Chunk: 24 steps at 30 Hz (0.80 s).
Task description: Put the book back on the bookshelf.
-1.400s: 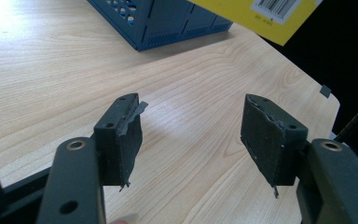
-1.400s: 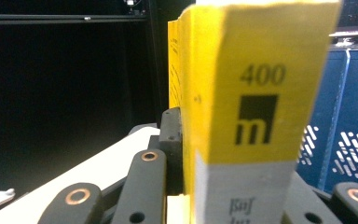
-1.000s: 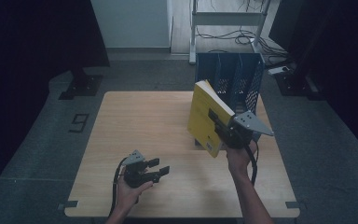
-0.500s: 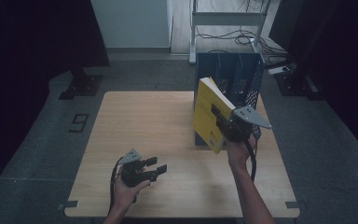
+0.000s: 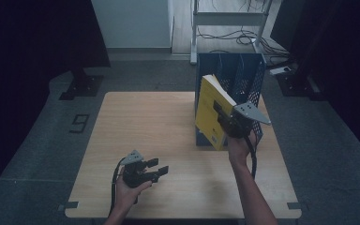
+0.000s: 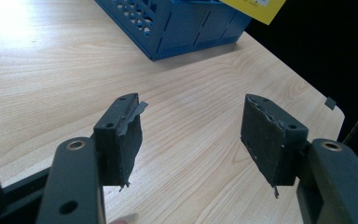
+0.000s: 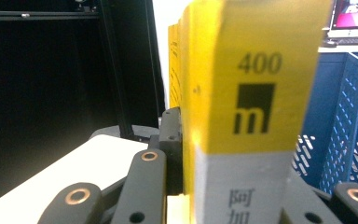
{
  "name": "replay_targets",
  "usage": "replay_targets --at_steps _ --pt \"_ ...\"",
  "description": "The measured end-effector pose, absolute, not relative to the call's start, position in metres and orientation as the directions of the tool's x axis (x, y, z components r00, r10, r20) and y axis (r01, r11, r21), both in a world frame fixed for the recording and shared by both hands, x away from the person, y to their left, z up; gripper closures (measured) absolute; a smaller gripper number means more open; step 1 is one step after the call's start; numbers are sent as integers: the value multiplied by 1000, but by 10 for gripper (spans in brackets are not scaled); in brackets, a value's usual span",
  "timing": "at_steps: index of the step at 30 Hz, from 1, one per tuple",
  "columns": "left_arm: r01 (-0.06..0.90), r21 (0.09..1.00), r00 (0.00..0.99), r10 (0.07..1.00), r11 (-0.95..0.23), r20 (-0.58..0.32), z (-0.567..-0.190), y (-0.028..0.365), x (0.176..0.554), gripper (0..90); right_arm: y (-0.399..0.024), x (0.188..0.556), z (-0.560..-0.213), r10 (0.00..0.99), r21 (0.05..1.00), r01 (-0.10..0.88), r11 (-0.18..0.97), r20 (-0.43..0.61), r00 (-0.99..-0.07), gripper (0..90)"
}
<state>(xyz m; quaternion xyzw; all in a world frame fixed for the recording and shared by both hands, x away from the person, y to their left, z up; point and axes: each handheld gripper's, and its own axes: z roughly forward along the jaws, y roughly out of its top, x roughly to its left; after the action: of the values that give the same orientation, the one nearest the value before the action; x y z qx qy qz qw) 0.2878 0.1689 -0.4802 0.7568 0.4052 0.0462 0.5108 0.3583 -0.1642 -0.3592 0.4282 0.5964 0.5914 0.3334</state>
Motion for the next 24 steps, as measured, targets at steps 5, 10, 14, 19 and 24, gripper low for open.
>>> replay_targets --at_steps 5,10,14,19,24 --pt "568 809 667 661 -151 -344 -481 169 288 382 -164 363 -359 911 991 122 -62 107 -399 744" --pt "571 806 666 661 -154 -345 -482 168 288 381 -165 368 -355 918 991 121 -62 104 -382 744" --pt "571 806 665 663 -155 -344 -482 168 289 381 -166 373 -356 923 990 125 -59 102 -371 744" --pt "569 809 662 666 -146 -345 -481 169 288 383 -167 379 -356 922 990 131 -55 100 -373 744" --pt "558 818 661 670 -139 -336 -481 169 287 387 -166 384 -354 926 991 127 -44 88 -367 744"
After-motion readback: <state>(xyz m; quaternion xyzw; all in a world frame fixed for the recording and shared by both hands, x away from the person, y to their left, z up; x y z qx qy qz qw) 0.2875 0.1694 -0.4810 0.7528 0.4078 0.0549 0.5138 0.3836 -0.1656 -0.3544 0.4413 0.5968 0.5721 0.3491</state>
